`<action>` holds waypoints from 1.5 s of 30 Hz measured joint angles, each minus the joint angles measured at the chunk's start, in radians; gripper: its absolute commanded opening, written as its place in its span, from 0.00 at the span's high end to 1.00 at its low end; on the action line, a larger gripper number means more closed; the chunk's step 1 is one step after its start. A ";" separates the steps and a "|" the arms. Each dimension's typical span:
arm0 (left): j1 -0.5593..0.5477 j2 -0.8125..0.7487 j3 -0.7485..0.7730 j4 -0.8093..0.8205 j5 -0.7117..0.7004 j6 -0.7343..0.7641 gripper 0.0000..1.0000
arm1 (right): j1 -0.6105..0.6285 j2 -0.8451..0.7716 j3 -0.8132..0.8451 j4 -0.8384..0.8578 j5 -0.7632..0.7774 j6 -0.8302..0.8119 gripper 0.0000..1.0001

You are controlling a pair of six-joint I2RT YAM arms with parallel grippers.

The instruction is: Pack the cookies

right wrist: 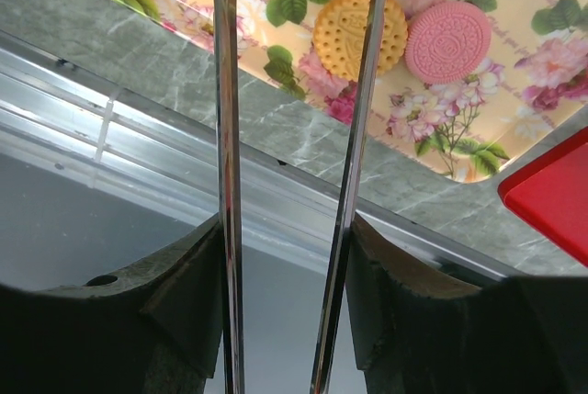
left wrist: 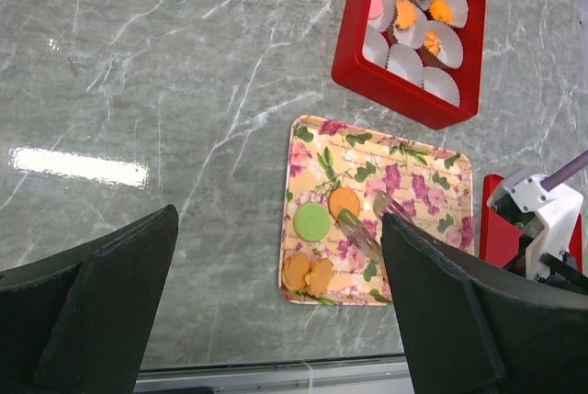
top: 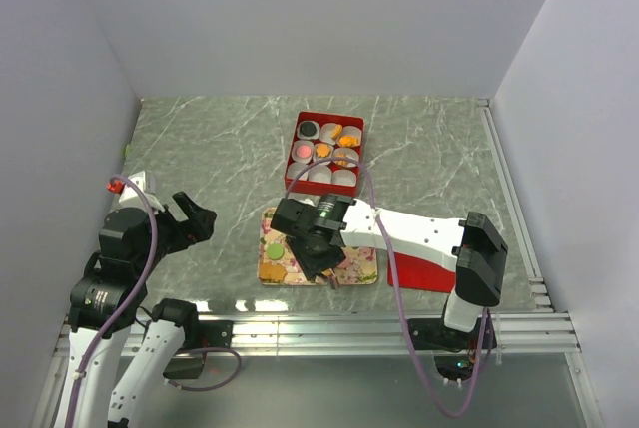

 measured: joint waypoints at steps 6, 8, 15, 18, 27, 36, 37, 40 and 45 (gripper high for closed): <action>0.003 0.000 0.000 0.000 0.000 0.000 0.02 | 0.000 0.029 0.045 0.008 -0.001 -0.005 0.45; 0.003 0.000 0.000 0.000 0.000 0.000 0.02 | 0.000 0.035 0.045 0.010 -0.005 -0.004 0.45; 0.003 0.000 0.000 0.002 0.000 0.000 0.01 | 0.000 0.048 0.045 0.022 -0.024 -0.004 0.50; 0.003 0.000 0.000 0.003 0.000 0.000 0.01 | 0.000 0.050 0.045 0.028 -0.027 -0.004 0.55; 0.003 0.000 0.000 0.003 0.000 0.000 0.01 | -0.009 0.063 0.044 0.037 -0.032 -0.005 0.62; 0.003 0.002 0.000 0.003 0.000 0.000 0.02 | -0.211 0.064 0.111 0.000 -0.076 -0.063 0.63; 0.003 0.003 0.000 0.003 0.000 0.000 0.02 | -0.240 0.063 0.134 -0.006 -0.076 -0.072 0.63; 0.004 0.003 0.000 0.003 0.000 0.000 0.02 | -0.346 0.062 0.249 -0.040 -0.079 -0.113 0.63; 0.005 0.007 0.000 0.003 0.000 0.000 0.02 | -0.443 0.063 0.410 -0.073 -0.084 -0.164 0.63</action>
